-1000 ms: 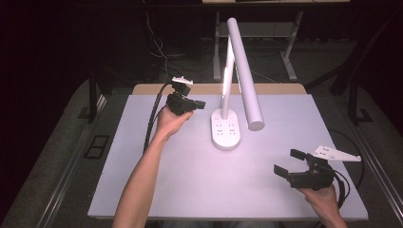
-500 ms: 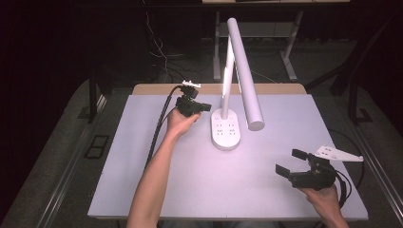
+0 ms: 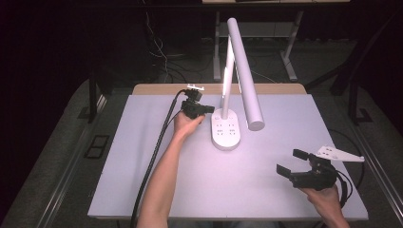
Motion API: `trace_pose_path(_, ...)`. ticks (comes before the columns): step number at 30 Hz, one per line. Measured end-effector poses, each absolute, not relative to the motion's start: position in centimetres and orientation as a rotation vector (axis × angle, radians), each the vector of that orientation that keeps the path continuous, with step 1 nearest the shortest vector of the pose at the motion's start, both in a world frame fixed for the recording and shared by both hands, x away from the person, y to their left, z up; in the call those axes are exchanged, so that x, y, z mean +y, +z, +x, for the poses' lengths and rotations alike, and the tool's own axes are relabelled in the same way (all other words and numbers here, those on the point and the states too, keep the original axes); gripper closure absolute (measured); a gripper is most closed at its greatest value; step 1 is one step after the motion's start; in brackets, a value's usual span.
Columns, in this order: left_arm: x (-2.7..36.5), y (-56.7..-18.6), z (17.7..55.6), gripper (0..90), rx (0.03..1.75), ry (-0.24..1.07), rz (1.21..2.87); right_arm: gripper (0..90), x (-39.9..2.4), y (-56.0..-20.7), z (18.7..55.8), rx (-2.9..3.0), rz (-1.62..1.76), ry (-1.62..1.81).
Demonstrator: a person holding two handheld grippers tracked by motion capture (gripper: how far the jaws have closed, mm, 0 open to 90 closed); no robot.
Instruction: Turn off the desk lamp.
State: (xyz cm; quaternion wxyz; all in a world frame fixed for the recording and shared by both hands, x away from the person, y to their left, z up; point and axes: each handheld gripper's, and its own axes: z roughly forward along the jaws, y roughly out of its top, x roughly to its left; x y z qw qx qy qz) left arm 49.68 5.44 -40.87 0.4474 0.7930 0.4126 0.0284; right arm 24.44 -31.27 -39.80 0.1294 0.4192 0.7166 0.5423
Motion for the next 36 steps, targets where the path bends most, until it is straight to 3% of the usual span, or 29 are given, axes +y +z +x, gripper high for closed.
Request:
trace_pose_path(24, 3.5, -43.3, 49.9, 90.0, 1.088, 0.031, 1.93, 0.5, -31.4, -39.8, 24.3, 2.085, 1.214, 1.561)
trace_pose_path(36, 3.6, -43.2, 49.7, 90.0, 1.103, 0.071, 1.954, 0.5, -31.8, -39.6, 24.0, 2.056, 1.216, 1.577)
